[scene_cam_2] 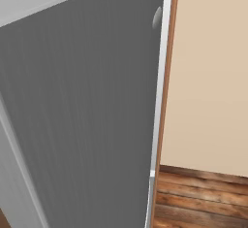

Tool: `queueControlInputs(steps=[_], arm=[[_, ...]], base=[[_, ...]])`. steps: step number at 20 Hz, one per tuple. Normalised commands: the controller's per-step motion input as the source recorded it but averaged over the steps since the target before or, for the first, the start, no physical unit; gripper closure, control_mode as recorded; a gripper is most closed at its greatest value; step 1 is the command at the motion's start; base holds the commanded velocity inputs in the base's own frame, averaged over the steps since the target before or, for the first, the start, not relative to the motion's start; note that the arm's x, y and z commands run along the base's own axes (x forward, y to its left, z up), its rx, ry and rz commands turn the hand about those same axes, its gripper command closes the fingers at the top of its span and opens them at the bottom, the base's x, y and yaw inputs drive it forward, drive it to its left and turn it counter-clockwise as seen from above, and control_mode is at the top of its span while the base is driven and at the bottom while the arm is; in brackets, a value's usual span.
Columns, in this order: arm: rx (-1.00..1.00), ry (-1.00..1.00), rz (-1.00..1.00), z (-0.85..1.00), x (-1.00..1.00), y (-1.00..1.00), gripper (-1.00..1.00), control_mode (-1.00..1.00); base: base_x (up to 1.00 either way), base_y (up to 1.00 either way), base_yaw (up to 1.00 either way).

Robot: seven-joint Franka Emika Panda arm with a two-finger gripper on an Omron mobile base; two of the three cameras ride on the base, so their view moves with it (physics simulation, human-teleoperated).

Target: Place the cold items (carrot and peach) from the fridge in one tupperware on the dining counter. Place the warm items (kebab skewer and hot dog) in the stove area in another tupperware.

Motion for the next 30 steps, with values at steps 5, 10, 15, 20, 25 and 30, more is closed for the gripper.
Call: queueControlInputs(steps=[5,10,15,20,25,30], arm=[[-0.06,-0.05,-0.1,-0.3,0.46,-0.02,-1.0,-1.0],[-0.01,-0.02,-0.11,-0.35,0.34,0.0,1.0,-1.0],[0.02,0.1,-0.24,-0.63,-0.03,-0.26,1.0,-1.0],[0.02,0.18,-0.38,-0.72,-0.1,-0.39,1.0,-1.0],[0.17,0.01,-0.32,-0.42,-0.81,-0.09,1.0,-1.0],[0.27,-0.39,-0.21,-0.01,-1.0,0.0,1.0,-1.0]], base=[[0.0,0.0,0.0],[0.0,0.0,0.0],[0.0,0.0,0.0],[0.0,0.0,0.0],[0.0,0.0,0.0],[0.0,0.0,0.0]])
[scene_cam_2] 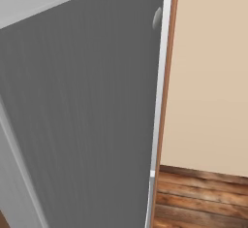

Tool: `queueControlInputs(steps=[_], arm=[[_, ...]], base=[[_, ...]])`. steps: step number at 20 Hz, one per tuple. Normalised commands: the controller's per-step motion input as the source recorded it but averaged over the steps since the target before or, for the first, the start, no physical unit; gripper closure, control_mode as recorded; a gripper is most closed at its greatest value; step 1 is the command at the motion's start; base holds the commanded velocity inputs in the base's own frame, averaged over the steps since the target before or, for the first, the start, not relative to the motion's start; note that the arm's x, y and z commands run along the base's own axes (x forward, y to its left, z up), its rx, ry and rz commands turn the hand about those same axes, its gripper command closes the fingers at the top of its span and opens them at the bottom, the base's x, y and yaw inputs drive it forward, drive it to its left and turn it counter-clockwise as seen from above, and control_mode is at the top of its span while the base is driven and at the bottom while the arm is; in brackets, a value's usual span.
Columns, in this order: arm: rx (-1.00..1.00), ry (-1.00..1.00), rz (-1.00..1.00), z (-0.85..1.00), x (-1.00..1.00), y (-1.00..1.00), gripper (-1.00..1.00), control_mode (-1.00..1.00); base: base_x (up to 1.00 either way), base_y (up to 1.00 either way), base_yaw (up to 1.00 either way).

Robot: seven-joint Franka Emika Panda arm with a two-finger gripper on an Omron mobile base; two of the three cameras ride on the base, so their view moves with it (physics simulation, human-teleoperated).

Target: Place the cold items (carrot and peach) from the fridge in one tupperware on the dining counter. Place the warm items (kebab skewer and hot dog) in the stove area in another tupperware.

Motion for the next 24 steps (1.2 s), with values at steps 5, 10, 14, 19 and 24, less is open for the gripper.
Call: queueControlInputs(steps=[5,10,14,19,24], arm=[[0.03,-0.94,0.04,-0.17,-0.95,0.2,1.0,-1.0],[-0.02,-1.0,0.05,-0.45,-0.07,0.16,1.0,-1.0],[0.01,-0.91,0.23,0.14,-0.72,-0.55,1.0,-1.0],[0.06,-0.47,0.04,0.79,-1.0,-0.41,1.0,-1.0],[0.02,-0.01,-0.24,0.34,-1.0,0.1,1.0,-1.0]], base=[[0.0,0.0,0.0],[0.0,0.0,0.0],[0.0,0.0,0.0],[0.0,0.0,0.0],[0.0,0.0,0.0]])
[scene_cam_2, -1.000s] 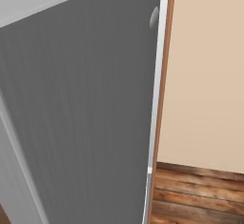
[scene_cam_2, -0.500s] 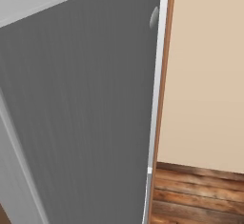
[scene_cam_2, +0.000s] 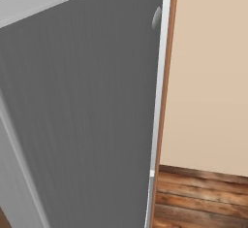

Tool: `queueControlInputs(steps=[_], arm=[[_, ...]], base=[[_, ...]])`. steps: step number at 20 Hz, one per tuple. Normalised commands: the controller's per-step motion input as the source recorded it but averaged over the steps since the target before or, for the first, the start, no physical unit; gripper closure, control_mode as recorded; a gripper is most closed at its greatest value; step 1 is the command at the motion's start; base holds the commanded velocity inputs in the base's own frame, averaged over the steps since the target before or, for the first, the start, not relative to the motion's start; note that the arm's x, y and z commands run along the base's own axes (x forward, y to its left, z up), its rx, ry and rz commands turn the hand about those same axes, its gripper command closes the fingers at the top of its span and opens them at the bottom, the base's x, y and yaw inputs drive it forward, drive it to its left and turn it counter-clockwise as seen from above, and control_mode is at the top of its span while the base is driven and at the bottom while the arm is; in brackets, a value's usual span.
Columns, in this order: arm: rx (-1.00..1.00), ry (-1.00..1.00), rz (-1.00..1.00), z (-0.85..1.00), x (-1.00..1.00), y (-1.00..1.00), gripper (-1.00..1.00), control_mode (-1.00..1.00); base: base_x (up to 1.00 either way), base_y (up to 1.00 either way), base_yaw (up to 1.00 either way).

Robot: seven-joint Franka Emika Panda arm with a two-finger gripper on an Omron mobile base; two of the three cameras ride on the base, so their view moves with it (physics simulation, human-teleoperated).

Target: Place the cold items (carrot and peach) from the fridge in one tupperware on the dining counter. Place the warm items (kebab skewer and hot dog) in the stove area in another tupperware.

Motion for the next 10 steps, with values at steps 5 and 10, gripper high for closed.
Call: queueControlInputs(steps=[5,10], arm=[[0.01,0.18,-0.23,0.4,-1.0,0.27,1.0,-1.0],[0.0,0.16,-0.08,0.26,-1.0,0.14,1.0,-1.0]], base=[[0.0,0.0,0.0],[0.0,0.0,0.0]])
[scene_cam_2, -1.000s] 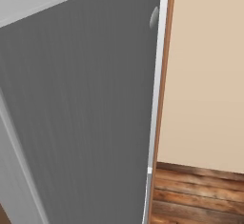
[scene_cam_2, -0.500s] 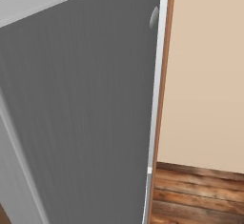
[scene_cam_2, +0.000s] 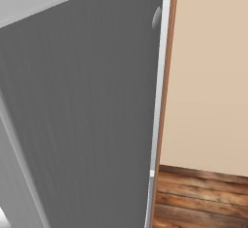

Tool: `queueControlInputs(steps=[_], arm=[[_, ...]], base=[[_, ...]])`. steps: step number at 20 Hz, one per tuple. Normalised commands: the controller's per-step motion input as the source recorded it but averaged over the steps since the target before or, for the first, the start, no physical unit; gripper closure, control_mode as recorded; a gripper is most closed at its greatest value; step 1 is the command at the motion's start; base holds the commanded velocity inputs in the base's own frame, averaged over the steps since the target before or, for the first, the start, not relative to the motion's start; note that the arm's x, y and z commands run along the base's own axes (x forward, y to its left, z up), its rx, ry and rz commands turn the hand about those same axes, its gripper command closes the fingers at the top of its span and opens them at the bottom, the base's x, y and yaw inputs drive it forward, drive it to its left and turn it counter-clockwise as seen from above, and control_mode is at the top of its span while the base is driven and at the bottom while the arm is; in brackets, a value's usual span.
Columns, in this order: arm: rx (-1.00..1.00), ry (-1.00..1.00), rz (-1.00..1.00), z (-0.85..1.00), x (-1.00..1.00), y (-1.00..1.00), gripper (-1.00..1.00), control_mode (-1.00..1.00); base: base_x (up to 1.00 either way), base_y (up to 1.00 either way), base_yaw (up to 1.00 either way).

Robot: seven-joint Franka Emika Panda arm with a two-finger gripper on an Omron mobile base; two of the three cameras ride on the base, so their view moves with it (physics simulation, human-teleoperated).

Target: Place the cold items (carrot and peach) from the fridge in one tupperware on the dining counter. Place the warm items (kebab skewer and hot dog) in the stove area in another tupperware.

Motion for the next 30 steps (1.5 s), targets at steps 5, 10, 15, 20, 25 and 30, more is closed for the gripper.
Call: queueControlInputs(steps=[5,10,15,20,25,30], arm=[[0.12,-0.14,-0.05,-0.54,-1.0,-0.12,1.0,-1.0],[0.08,-0.22,-0.15,-0.68,-0.81,-0.61,1.0,-1.0],[0.09,-0.09,-0.32,-0.49,-0.04,-0.73,1.0,-1.0],[0.01,-0.12,-0.29,-0.12,0.0,0.18,1.0,-1.0],[0.0,-0.13,-0.23,-0.03,-0.04,0.33,1.0,-1.0],[-0.01,-0.1,-0.17,-0.05,-0.17,0.22,1.0,-1.0]], base=[[0.0,0.0,0.0],[0.0,0.0,0.0],[0.0,0.0,0.0],[0.0,0.0,0.0],[0.0,0.0,0.0],[0.0,0.0,0.0]])
